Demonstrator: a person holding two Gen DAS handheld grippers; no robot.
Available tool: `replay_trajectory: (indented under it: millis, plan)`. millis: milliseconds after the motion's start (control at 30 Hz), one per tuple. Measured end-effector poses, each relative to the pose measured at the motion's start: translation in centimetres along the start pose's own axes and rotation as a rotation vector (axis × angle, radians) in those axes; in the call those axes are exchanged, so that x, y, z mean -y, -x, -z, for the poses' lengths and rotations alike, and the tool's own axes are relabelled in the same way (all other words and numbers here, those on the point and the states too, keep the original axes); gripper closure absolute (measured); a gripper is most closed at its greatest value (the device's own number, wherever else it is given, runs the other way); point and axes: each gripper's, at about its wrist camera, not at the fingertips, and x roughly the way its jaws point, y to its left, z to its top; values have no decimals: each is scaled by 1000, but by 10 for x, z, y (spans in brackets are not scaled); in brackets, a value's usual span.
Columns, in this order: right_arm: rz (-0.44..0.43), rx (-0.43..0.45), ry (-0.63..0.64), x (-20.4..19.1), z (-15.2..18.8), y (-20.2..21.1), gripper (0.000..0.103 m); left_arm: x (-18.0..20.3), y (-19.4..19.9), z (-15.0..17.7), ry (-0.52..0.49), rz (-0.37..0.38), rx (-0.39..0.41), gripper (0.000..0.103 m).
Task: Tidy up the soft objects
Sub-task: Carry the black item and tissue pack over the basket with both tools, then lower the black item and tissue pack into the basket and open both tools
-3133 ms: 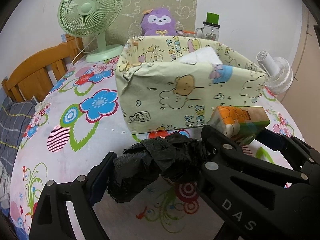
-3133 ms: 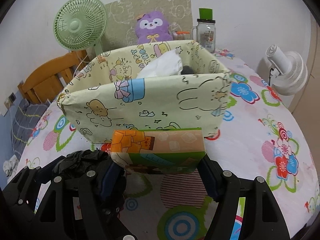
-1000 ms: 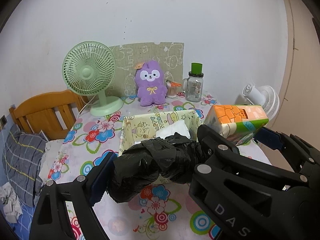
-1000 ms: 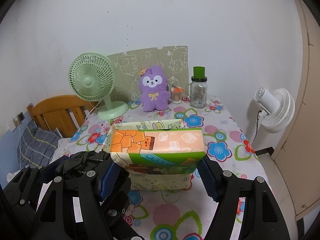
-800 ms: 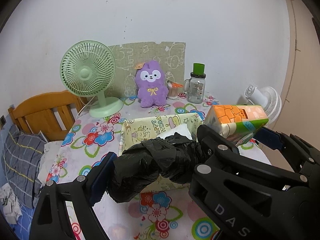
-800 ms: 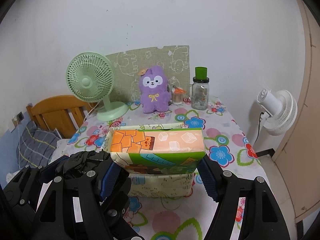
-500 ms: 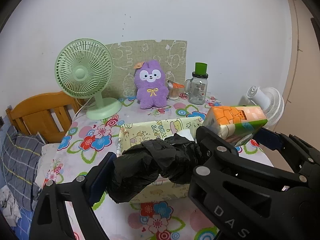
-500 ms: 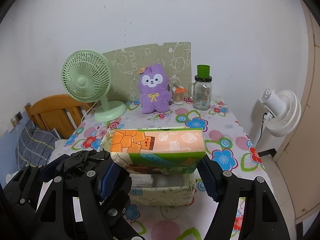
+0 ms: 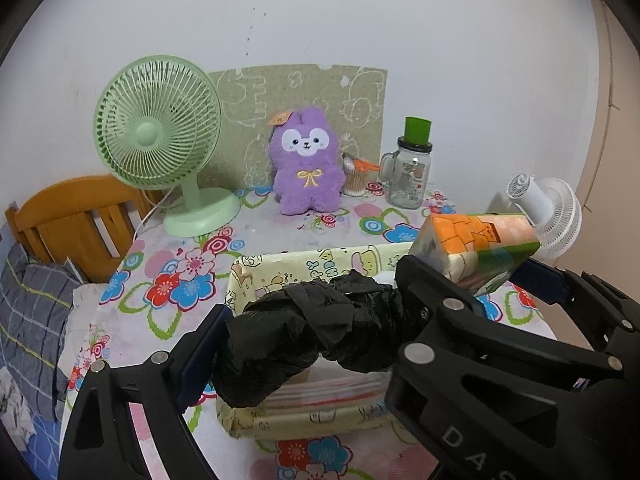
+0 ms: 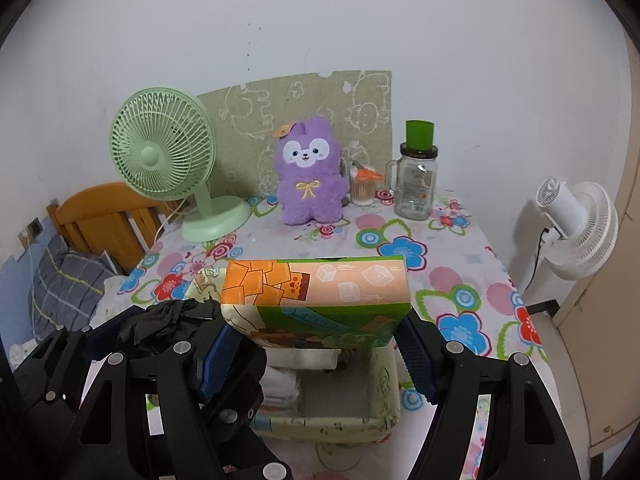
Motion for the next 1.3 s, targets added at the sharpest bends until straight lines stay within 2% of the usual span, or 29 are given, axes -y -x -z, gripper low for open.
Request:
replay_trajectory:
  millis: [233, 700, 1000, 1100, 1300]
  plan:
    - [-15, -30, -8, 4, -1, -21, 28, -4, -22, -1, 20, -1, -34, 10]
    - [-9, -71, -18, 10, 2, -49, 28, -5, -51, 0, 26, 56, -83, 0]
    - [-58, -91, 10, -1, 7, -59, 28, -14, -51, 6, 13, 10, -86, 0]
    - [-76, -114, 29, -4, 8, -64, 27, -15, -52, 7, 3, -3, -82, 0]
    - [-95, -123, 45, -2, 9, -63, 12, -17, -48, 9, -4, 23, -80, 0]
